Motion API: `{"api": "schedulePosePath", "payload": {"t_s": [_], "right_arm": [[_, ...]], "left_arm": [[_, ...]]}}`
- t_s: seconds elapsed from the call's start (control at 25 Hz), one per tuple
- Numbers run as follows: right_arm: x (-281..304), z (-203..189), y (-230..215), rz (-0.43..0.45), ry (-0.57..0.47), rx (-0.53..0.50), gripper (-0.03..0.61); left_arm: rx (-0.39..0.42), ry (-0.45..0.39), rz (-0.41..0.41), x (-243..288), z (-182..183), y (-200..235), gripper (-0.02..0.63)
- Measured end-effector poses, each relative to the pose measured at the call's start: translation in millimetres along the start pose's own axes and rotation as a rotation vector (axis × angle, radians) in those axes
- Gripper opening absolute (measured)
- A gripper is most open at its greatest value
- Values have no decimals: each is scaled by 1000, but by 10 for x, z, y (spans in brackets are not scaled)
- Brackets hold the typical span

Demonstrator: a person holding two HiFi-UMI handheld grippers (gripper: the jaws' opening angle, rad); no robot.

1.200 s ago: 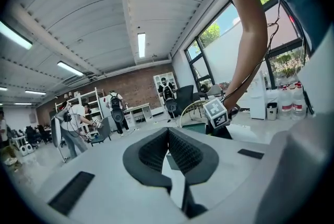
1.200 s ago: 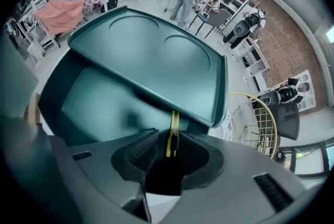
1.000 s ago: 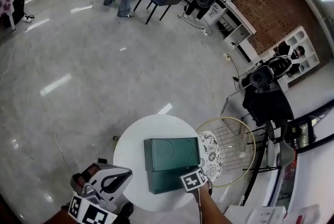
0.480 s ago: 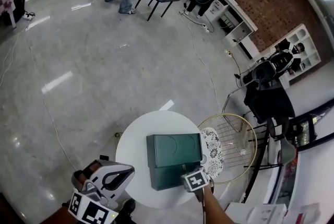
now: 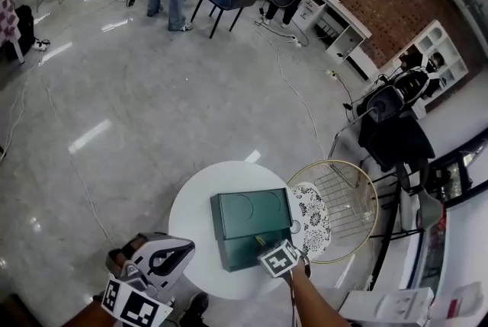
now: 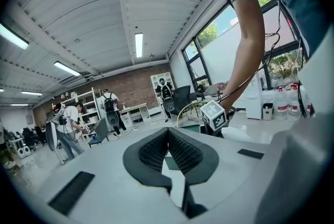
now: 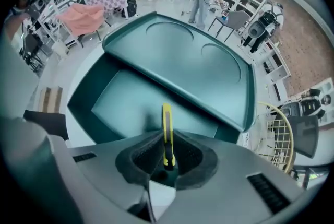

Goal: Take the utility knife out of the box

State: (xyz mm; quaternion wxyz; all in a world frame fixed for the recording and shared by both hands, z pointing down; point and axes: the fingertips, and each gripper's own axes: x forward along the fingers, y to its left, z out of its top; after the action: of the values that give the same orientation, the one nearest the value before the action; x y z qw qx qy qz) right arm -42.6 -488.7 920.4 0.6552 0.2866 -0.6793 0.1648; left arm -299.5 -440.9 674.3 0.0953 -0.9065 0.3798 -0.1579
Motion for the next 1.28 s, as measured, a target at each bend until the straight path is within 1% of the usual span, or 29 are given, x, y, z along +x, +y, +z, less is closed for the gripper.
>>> {"api": "schedulePosePath", "payload": {"t_s": [0.08, 0.16, 0.4, 0.52, 0.68, 0.96, 1.08, 1.28], "right_arm": [[-215, -52, -5, -8, -32, -26, 69], [-446, -127, -65, -16, -75, -28, 69], [-1311, -304, -196, -63, -248, -32, 69], [-1968, -250, -258, -97, -367, -18, 69], [-2949, -220, -252, -132, -525, 1, 69], [-4418, -181, -151, -123, -786, 26, 71], [-5010, -231, -44, -142, -876, -6, 69], [-5880, -285, 172, -191, -1020, -97, 69]], "left_arm": [[17, 4, -1, -19, 222, -56, 18], [40, 9, -2, 7, 466, -134, 18], [128, 11, 15, -66, 1188, -309, 18], [174, 15, 24, -142, 1614, -296, 18], [205, 30, 37, -323, 2159, -365, 18], [277, 54, 103, -693, 2943, -365, 18], [298, 53, 131, -866, 3271, -386, 18], [333, 30, 180, -1087, 3765, -424, 18]]}}
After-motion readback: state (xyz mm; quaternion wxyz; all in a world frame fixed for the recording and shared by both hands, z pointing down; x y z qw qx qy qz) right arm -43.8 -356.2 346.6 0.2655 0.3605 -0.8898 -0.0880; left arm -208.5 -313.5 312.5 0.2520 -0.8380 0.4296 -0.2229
